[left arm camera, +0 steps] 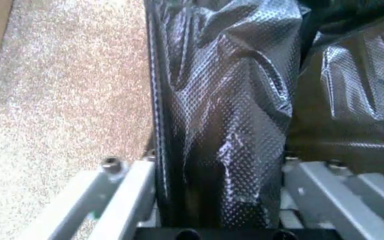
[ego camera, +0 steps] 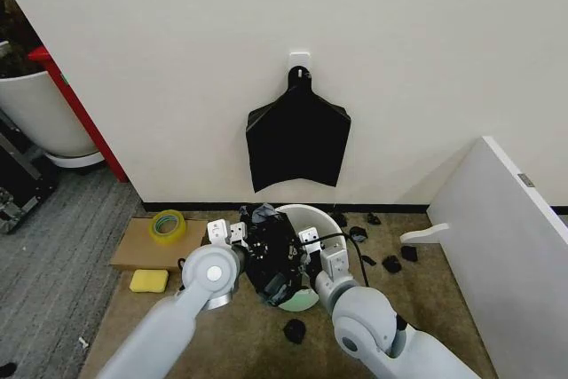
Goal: Place the garbage bag over the trash bin.
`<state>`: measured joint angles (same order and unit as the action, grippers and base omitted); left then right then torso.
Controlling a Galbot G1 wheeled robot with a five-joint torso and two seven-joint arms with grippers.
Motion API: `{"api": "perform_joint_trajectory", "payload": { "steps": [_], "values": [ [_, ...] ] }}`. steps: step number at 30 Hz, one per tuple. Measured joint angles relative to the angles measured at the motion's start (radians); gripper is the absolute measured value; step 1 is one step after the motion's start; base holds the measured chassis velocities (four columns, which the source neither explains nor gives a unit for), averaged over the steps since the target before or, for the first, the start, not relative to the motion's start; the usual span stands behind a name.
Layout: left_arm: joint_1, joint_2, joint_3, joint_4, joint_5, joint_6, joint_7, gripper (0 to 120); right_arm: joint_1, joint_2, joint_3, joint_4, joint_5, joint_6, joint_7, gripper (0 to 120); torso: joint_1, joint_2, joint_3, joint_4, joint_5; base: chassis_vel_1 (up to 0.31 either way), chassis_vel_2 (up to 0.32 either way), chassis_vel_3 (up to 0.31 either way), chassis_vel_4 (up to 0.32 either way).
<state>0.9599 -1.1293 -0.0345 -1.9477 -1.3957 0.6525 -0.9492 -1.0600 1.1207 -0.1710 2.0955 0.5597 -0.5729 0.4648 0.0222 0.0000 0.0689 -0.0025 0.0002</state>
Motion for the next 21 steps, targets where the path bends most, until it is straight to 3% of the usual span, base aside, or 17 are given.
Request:
{"api": "perform_joint_trajectory", "payload": {
  "steps": [5,8,21],
  "values": [
    [0.007,-0.001,-0.006,0.005,-0.002,-0.002,-0.006,5,-0.001,0.005,-0.003,-0.005,-0.002,0.002,0.000,0,0.000,0.000,0.000,0.0000,0.0000,0.000,0.000,0.000,0.000],
    [0.013,-0.003,-0.009,0.006,-0.002,-0.002,-0.017,1,-0.002,0.004,-0.004,-0.005,-0.002,0.003,0.000,0,0.000,0.000,0.000,0.0002,0.0002,0.000,0.000,0.000,0.000],
    [0.055,0.012,-0.032,-0.028,0.011,-0.025,-0.034,0,-0.010,-0.008,0.011,0.017,0.011,0.014,0.005,0,0.000,0.000,0.000,0.0000,-0.0001,0.000,0.000,0.000,0.000]
  ]
}}
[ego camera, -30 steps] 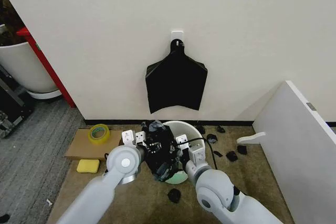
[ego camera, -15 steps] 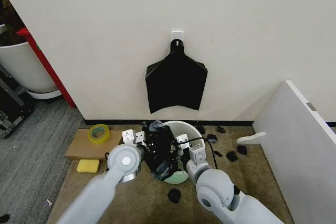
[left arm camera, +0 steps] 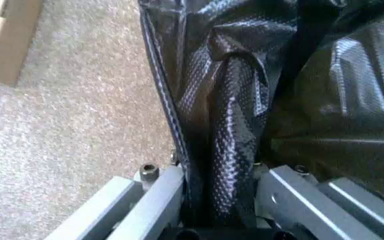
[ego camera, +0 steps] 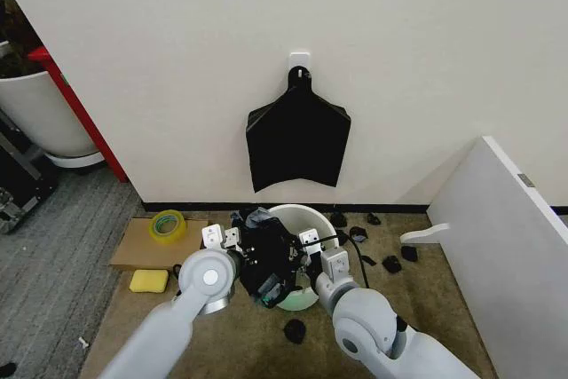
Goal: Place the garbage bag over the trash bin.
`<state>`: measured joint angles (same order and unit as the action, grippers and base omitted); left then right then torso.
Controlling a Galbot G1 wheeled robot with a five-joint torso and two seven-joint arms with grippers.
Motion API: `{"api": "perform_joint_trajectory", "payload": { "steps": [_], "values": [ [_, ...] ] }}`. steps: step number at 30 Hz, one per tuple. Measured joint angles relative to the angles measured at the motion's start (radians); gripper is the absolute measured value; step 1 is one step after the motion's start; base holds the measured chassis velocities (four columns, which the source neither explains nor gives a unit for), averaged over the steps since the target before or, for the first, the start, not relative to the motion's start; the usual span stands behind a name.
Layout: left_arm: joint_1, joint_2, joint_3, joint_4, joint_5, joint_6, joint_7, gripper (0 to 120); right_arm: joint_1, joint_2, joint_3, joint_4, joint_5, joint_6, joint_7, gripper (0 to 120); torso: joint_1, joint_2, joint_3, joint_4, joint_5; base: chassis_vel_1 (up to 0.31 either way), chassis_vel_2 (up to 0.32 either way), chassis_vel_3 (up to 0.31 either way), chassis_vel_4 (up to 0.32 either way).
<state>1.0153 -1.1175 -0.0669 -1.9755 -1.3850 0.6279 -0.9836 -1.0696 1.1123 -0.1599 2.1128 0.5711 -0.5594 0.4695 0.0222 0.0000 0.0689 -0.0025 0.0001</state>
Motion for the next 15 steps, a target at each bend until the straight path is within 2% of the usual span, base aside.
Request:
{"api": "perform_joint_trajectory", "payload": {
  "steps": [5,10,15],
  "values": [
    [0.021,0.029,-0.020,-0.039,0.027,-0.028,0.030,0,0.002,-0.018,0.030,0.042,0.030,0.001,0.010,0,0.000,0.000,0.000,0.0001,0.0001,0.000,0.000,0.000,0.000],
    [0.064,0.069,-0.043,-0.095,0.071,-0.048,0.078,0,-0.014,-0.071,0.086,0.120,0.065,0.017,0.019,0,0.000,0.000,0.000,0.0000,0.0001,0.000,0.000,0.000,0.000],
    [0.112,0.078,-0.053,-0.127,0.097,-0.065,0.108,0,-0.036,-0.107,0.134,0.161,0.083,0.024,0.025,0,0.000,0.000,0.000,0.0000,0.0001,0.000,0.000,0.000,0.000]
  ]
}}
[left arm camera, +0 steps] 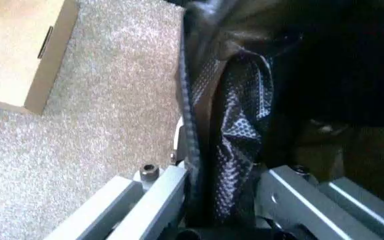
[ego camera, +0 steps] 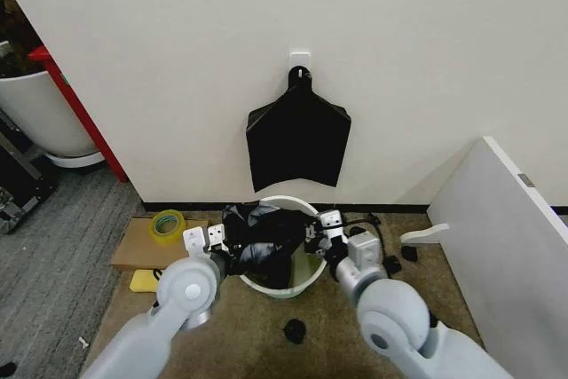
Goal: Place the garbage bag over the trash bin.
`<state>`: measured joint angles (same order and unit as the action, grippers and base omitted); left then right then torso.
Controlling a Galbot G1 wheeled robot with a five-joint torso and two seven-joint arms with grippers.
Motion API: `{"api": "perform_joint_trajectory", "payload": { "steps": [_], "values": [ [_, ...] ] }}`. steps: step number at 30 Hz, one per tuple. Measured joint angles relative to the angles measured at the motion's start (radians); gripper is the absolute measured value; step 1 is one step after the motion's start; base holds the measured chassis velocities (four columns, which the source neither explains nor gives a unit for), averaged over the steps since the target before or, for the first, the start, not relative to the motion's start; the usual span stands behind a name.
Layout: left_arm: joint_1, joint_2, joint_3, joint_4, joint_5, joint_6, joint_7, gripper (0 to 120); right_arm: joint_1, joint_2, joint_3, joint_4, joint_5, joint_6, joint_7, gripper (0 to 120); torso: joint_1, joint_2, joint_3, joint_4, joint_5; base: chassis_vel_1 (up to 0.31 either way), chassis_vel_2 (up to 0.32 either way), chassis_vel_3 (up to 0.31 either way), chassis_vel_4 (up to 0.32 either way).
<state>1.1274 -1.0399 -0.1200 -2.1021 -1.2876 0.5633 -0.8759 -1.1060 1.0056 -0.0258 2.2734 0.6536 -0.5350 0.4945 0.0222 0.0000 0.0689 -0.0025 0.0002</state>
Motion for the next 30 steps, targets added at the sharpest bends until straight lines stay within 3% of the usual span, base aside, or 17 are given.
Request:
{"api": "perform_joint_trajectory", "payload": {
  "steps": [10,22,30],
  "values": [
    [0.094,0.024,-0.031,-0.052,0.009,-0.056,0.030,0,-0.044,-0.081,0.113,0.018,0.050,0.000,0.010,0,0.000,0.000,0.000,0.0003,0.0000,0.000,0.000,0.000,0.000],
    [0.131,0.038,-0.078,-0.064,0.010,-0.086,0.034,0,-0.133,-0.122,0.194,0.018,0.058,-0.014,0.030,0,0.000,0.000,0.000,0.0000,0.0000,0.000,0.000,0.000,0.000],
    [0.133,0.050,-0.088,-0.081,0.010,-0.089,0.040,0,-0.163,-0.119,0.176,0.044,0.031,-0.002,-0.005,0,0.000,0.000,0.000,0.0000,0.0000,0.000,0.000,0.000,0.000]
  ]
}}
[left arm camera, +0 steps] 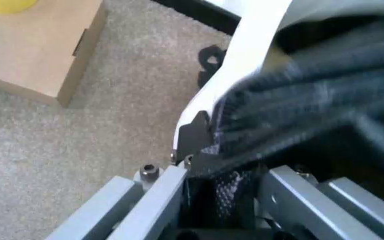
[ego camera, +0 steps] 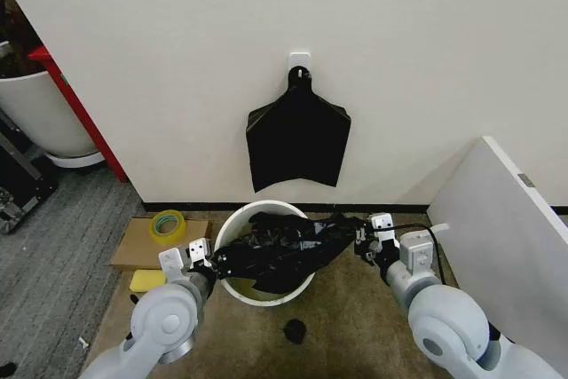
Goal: Place the garbage bag over the trash bin.
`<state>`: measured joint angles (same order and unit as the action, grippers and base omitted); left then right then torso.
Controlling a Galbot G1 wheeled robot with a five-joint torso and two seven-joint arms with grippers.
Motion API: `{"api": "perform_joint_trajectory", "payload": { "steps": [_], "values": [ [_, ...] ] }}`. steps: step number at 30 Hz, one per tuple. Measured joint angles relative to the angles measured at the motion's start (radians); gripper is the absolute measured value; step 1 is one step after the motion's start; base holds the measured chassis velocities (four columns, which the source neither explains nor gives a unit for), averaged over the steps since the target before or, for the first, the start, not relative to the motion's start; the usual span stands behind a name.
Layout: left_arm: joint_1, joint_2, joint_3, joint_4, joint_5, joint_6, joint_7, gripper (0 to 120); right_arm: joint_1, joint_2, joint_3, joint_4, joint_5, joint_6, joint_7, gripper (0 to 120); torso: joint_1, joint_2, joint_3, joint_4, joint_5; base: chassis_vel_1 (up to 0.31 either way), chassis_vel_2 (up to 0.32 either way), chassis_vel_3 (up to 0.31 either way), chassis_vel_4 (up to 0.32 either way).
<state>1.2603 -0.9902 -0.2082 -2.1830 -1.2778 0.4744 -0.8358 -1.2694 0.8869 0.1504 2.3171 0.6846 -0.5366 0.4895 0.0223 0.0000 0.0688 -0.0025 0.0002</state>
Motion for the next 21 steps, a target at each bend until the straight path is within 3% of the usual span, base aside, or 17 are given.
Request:
{"api": "perform_joint_trajectory", "payload": {
  "steps": [3,8,11,21],
  "values": [
    [0.000,-0.002,0.004,-0.014,-0.001,0.002,0.002,0,-0.019,0.006,-0.015,0.017,-0.051,0.017,-0.048,4,0.000,0.000,0.000,0.0000,0.0000,0.000,0.000,0.000,0.000],
    [0.006,0.002,0.005,-0.046,-0.001,0.010,0.010,0,-0.081,-0.016,-0.023,0.032,-0.331,0.118,-0.234,24,0.000,0.000,0.000,-0.0001,0.0000,0.000,0.000,0.000,0.000],
    [0.007,0.005,0.004,-0.053,-0.002,0.014,0.010,0,-0.092,-0.027,-0.007,0.041,-0.409,0.152,-0.282,32,0.000,0.000,0.000,0.0000,0.0000,0.000,0.000,0.000,0.000],
    [0.024,0.016,-0.024,-0.074,0.005,0.031,0.013,0,-0.115,-0.144,0.058,0.031,-0.789,0.327,-0.498,71,0.000,0.000,0.000,0.0001,0.0002,0.000,0.000,0.000,0.000]
  ]
}}
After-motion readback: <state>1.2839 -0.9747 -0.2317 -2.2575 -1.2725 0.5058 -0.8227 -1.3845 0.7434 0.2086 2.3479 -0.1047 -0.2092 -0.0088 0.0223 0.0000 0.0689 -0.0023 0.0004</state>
